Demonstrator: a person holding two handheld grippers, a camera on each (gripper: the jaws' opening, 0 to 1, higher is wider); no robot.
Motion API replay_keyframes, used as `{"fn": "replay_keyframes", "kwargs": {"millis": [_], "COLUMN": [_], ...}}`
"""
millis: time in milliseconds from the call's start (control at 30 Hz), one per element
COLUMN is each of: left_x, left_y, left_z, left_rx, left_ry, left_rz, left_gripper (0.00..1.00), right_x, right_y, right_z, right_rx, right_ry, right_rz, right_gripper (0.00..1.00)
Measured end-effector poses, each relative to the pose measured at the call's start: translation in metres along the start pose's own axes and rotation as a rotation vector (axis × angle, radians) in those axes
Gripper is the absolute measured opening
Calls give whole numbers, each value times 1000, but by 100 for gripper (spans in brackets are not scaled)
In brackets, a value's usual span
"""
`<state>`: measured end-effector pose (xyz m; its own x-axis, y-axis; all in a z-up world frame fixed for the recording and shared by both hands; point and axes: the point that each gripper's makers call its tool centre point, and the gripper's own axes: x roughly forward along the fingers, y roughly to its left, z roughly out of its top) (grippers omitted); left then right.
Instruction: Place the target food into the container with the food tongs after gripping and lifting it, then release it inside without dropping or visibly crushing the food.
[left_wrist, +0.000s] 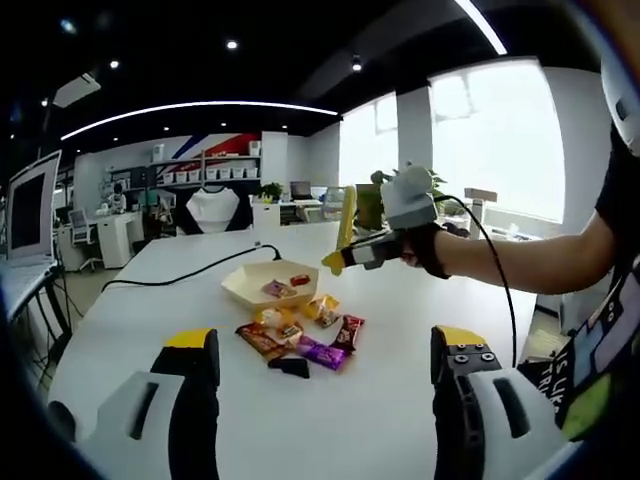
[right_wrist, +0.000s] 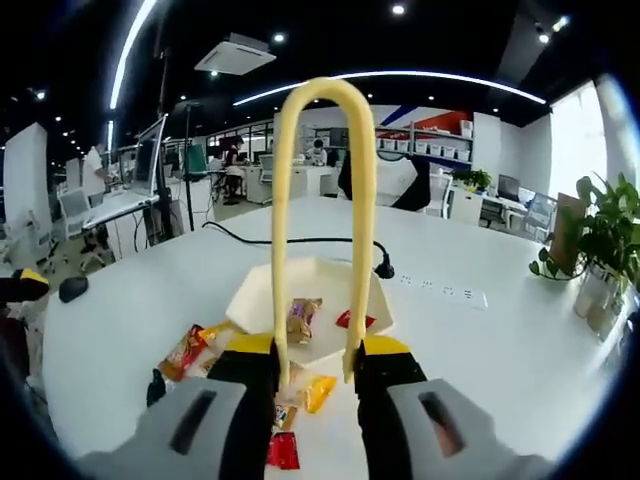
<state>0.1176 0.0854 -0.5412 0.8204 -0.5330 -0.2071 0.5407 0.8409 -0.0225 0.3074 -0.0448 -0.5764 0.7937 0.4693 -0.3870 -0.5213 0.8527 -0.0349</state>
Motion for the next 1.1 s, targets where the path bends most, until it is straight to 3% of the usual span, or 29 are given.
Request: {"fn": "replay_keyframes", "kwargs": {"millis": [300,433,633,767,900,1000,1100], "left_x": [1,1,1,1,-1,1,2], "left_y": [-4,-4,-2,-1,0,1,2], "left_z": [3,2,2,1,3,1,0], "left_rx": [0,-2,0,4,9,8,1], "left_ry": [-13,-8,-6,-1,-5,0,-1], "left_rz": [-18,-14,-9,-7,-4,-5,-4], "left_gripper": [92,92,92,92,92,91,91], "right_x": [-13,-18,-22,-27,-33,-36,-34], "right_y": [13,32,41,48,54,65,68], "right_z": [-12,-16,-25,-29,-40,-45,-51], "right_rx": [-71,2,-79,-18,-145,-183,-213], "right_ry": [5,-14,2,-11,6,14,34], "right_rz": [56,185,263,345,411,467,468], "right_gripper": [27,27,27,27,27,27,27]}}
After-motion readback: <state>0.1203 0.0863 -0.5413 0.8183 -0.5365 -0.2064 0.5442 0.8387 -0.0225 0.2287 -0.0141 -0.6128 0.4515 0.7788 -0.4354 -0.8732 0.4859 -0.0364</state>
